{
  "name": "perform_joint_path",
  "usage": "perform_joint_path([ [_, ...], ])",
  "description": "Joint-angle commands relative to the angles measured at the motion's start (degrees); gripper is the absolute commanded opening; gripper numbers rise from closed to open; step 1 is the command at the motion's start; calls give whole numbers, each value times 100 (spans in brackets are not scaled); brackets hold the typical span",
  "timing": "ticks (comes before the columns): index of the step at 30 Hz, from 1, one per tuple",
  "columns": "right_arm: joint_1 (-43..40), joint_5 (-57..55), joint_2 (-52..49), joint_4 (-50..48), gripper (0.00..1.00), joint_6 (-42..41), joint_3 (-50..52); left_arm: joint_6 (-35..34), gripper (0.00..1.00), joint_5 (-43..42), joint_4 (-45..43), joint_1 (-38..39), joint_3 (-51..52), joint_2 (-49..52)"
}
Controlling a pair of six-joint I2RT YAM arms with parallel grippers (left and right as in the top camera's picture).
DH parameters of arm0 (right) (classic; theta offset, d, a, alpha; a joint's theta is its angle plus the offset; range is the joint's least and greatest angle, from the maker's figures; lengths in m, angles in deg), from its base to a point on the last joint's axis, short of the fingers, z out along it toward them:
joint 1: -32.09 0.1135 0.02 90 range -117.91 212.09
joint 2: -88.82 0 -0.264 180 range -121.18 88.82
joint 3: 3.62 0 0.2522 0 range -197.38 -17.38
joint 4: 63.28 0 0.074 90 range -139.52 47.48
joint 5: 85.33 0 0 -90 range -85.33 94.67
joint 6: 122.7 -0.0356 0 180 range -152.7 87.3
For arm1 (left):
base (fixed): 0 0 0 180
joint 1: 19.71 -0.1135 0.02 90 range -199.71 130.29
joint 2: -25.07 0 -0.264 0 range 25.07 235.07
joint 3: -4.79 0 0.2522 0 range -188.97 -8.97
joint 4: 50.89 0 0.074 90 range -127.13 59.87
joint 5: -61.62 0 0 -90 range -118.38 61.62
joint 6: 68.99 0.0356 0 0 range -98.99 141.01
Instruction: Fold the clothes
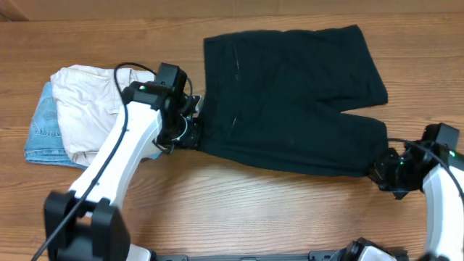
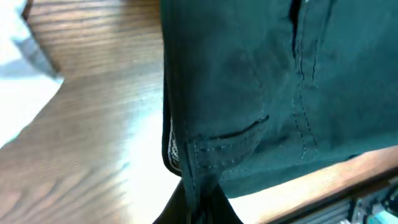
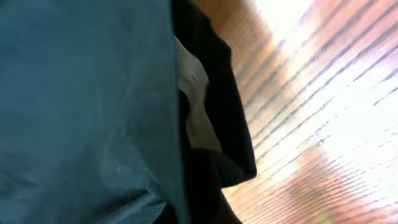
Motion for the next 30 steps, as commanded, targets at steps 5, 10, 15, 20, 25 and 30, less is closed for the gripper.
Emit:
perform_joint_path([
  [5, -13, -378, 1635, 479, 4, -118, -1040, -234, 4, 699, 605, -22, -129, -1421],
  [10, 74, -317, 1593, 601, 4, -254, -1895, -258, 4, 968, 752, -22, -129, -2065],
  [15, 203, 361, 332, -590, 4, -214, -1910, -389, 4, 1027, 452, -22, -129, -1757],
  [20, 415, 1624, -1322, -2789, 4, -208, -1910, -511, 4, 1285, 129, -24, -129, -1091],
  [25, 745, 1998, -2382, -4319, 4, -396, -1910, -883, 4, 1659, -146, -24, -129, -262],
  [30, 970, 1991, -2938, -5403, 4, -420, -1910, -1421, 4, 2461, -546, -61, -129, 334],
])
